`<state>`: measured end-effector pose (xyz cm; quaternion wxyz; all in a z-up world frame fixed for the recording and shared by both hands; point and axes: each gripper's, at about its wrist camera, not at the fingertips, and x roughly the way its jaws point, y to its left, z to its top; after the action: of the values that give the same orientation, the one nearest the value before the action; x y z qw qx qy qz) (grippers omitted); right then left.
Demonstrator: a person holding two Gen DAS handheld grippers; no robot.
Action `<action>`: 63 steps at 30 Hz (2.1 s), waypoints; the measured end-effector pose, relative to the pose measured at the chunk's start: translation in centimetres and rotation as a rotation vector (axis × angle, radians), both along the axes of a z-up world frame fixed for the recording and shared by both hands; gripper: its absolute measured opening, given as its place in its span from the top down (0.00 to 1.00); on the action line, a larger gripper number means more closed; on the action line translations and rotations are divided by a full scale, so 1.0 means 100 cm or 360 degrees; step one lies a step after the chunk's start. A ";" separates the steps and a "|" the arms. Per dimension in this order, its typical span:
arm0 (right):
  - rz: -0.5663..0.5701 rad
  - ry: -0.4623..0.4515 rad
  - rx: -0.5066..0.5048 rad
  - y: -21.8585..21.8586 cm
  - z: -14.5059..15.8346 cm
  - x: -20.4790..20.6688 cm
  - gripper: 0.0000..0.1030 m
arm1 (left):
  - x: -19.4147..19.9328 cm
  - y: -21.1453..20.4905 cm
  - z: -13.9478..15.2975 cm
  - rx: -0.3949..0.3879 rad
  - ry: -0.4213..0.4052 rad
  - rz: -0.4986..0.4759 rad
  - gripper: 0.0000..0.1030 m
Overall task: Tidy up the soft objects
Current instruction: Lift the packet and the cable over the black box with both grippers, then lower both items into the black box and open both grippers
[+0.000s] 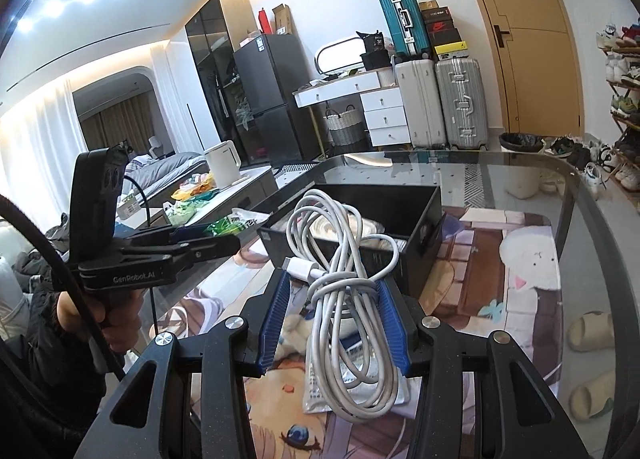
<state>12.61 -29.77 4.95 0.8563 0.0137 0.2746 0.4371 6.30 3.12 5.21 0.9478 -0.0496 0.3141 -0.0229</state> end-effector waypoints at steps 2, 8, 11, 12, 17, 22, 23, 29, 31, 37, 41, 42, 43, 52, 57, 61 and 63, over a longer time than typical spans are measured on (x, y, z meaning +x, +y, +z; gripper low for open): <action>-0.0010 -0.0011 -0.0002 0.003 0.003 0.004 0.56 | 0.000 0.000 0.001 0.0001 -0.0009 0.0001 0.47; -0.0031 -0.0039 -0.0027 0.008 0.010 0.010 0.56 | 0.004 0.002 0.006 -0.0008 -0.0035 0.0017 0.47; -0.0036 -0.0052 -0.0031 0.010 0.014 0.013 0.56 | 0.007 0.003 0.009 -0.0010 -0.0044 0.0021 0.47; -0.0038 -0.0056 -0.0033 0.011 0.015 0.015 0.56 | 0.008 0.003 0.009 -0.0014 -0.0046 0.0022 0.47; -0.0036 -0.0070 -0.0043 0.017 0.016 0.019 0.56 | 0.013 0.003 0.013 -0.0019 -0.0060 0.0030 0.47; -0.0048 -0.0074 -0.0046 0.019 0.016 0.026 0.56 | 0.019 0.003 0.016 -0.0018 -0.0069 0.0035 0.47; -0.0057 -0.0082 -0.0052 0.019 0.016 0.028 0.56 | 0.021 0.003 0.016 -0.0018 -0.0072 0.0034 0.47; -0.0077 -0.0091 -0.0058 0.021 0.015 0.029 0.56 | 0.029 0.000 0.018 -0.0012 -0.0084 0.0027 0.47; -0.0084 -0.0085 -0.0053 0.023 0.016 0.031 0.56 | 0.032 -0.001 0.018 -0.0011 -0.0084 0.0024 0.47; -0.0086 -0.0090 -0.0054 0.028 0.019 0.033 0.56 | 0.041 -0.003 0.019 -0.0016 -0.0088 0.0022 0.47; -0.0087 -0.0094 -0.0053 0.035 0.020 0.036 0.56 | 0.046 -0.004 0.017 -0.0024 -0.0083 0.0022 0.47; -0.0086 -0.0095 -0.0052 0.035 0.021 0.036 0.56 | 0.048 -0.004 0.017 -0.0027 -0.0082 0.0021 0.47; -0.0086 -0.0092 -0.0051 0.037 0.021 0.038 0.56 | 0.049 -0.004 0.016 -0.0032 -0.0081 0.0020 0.47; -0.0095 -0.0082 -0.0067 0.055 0.023 0.053 0.56 | 0.061 -0.002 0.010 -0.0049 -0.0070 0.0050 0.47; -0.0124 -0.0063 -0.0072 0.060 0.018 0.064 0.56 | 0.067 -0.001 0.007 -0.0057 -0.0062 0.0082 0.47; -0.0137 -0.0042 -0.0074 0.062 0.012 0.072 0.56 | 0.070 0.002 0.004 -0.0070 -0.0061 0.0101 0.47; -0.0138 -0.0035 -0.0081 0.064 0.010 0.075 0.56 | 0.073 0.002 0.002 -0.0074 -0.0056 0.0106 0.47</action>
<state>20.07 -23.41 5.99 0.8776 -0.0011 0.2753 0.3925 13.56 3.36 5.44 0.9520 -0.0817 0.2950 0.0006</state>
